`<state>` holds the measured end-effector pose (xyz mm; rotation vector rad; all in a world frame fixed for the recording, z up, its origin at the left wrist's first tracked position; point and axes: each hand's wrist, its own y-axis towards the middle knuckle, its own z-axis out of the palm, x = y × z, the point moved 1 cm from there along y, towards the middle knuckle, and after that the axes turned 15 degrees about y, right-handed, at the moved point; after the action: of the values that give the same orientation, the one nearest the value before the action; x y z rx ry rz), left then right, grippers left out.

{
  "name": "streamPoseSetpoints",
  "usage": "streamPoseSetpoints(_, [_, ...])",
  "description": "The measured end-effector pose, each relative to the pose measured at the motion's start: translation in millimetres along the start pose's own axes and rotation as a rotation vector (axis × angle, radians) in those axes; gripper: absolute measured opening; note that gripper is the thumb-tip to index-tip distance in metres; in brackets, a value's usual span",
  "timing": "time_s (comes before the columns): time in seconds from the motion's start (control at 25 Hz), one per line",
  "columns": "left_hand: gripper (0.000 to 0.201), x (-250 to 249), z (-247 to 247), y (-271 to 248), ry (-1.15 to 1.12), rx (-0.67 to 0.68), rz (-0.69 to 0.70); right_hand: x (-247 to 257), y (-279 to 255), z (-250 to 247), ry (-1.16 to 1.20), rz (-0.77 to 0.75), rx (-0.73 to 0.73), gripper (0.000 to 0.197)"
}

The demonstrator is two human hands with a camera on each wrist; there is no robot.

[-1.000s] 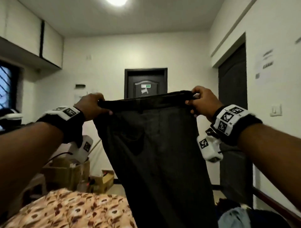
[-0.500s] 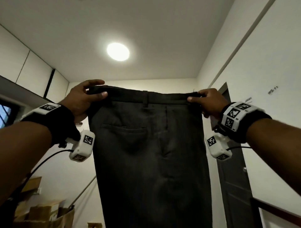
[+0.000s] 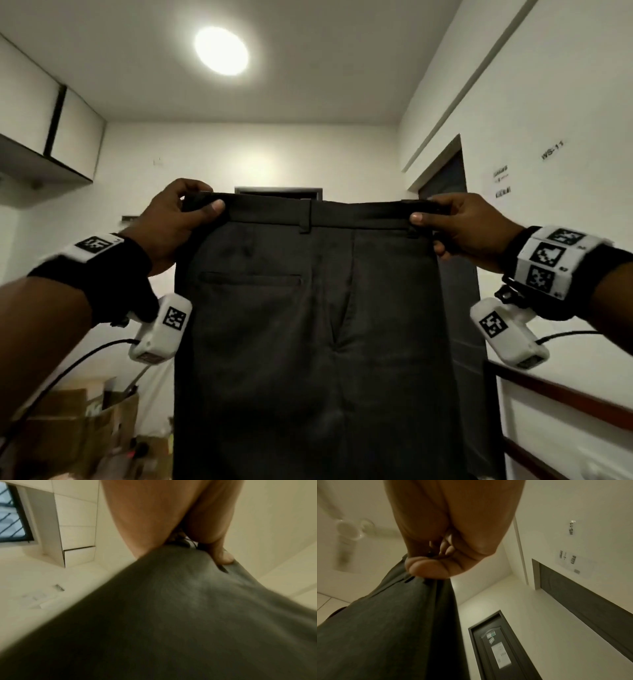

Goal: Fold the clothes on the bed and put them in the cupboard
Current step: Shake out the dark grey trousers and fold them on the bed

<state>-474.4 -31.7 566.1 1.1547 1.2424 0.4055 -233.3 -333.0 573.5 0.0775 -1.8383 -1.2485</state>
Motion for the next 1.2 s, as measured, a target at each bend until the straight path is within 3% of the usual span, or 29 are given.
streamPoseSetpoints(0.16, [0.04, 83, 23, -91, -0.059, 0.291, -0.246, -104, -82, -2, -0.057, 0.246, 0.093, 0.027])
streamPoseSetpoints(0.28, [0.065, 151, 28, -176, -0.098, 0.501, -0.398, -178, -162, 2, -0.023, 0.516, 0.198, 0.057])
streamPoseSetpoints(0.36, [0.068, 191, 17, -226, -0.02, 0.705, -0.46, -209, -212, 3, 0.023, 0.734, 0.324, 0.073])
streamPoseSetpoints(0.44, [0.066, 225, 0, -258, 0.132, 0.956, -0.511, -227, -249, 5, 0.0, 0.917, 0.519, 0.067])
streamPoseSetpoints(0.52, [0.059, 244, -8, -257, 0.235, 1.158, -0.547, -237, -250, 12, -0.09, 0.967, 0.601, 0.043])
streamPoseSetpoints(0.56, [0.049, 248, -1, -242, 0.289, 1.144, -0.547, -243, -233, 17, -0.131, 0.957, 0.574, 0.03])
streamPoseSetpoints(0.6, [0.035, 253, 11, -218, 0.368, 1.033, -0.502, -253, -203, 21, -0.179, 0.918, 0.509, 0.02])
streamPoseSetpoints(0.64, [0.024, 258, 25, -190, 0.483, 0.838, -0.425, -265, -166, 22, -0.217, 0.845, 0.372, 0.013])
streamPoseSetpoints(0.68, [0.024, 262, 42, -156, 0.622, 0.515, -0.274, -275, -124, 23, -0.233, 0.74, 0.205, 0.012])
streamPoseSetpoints(0.72, [0.031, 263, 59, -133, 0.719, 0.263, -0.142, -281, -86, 27, -0.199, 0.643, 0.024, 0.018])
streamPoseSetpoints(0.76, [0.046, 270, 76, -120, 0.792, 0.142, -0.049, -285, -57, 35, -0.129, 0.563, -0.091, 0.027])
streamPoseSetpoints(0.8, [0.062, 288, 95, -117, 0.812, 0.074, -0.119, -297, -43, 43, -0.11, 0.498, -0.097, 0.031])
streamPoseSetpoints(0.84, [0.072, 308, 120, -132, 0.783, 0.057, -0.301, -316, -41, 59, -0.155, 0.486, -0.049, 0.029])
streamPoseSetpoints(0.88, [0.079, 338, 146, -161, 0.759, 0.159, -0.489, -342, -54, 79, -0.236, 0.543, 0.031, 0.029])
streamPoseSetpoints(0.96, [0.093, 379, 180, -277, 0.591, 0.662, -0.777, -413, -153, 117, -0.325, 0.694, 0.161, 0.03])
streamPoseSetpoints(1.0, [0.091, 395, 187, -334, 0.48, 0.825, -0.874, -443, -218, 128, -0.332, 0.804, 0.156, 0.033])
streamPoseSetpoints(1.12, [0.054, 429, 194, -473, 0.433, 0.948, -1.057, -509, -410, 150, -0.293, 1.223, 0.203, 0.051])
streamPoseSetpoints(1.2, [0.021, 423, 191, -551, 0.463, 1.029, -1.191, -522, -488, 161, -0.231, 1.412, 0.23, 0.035])
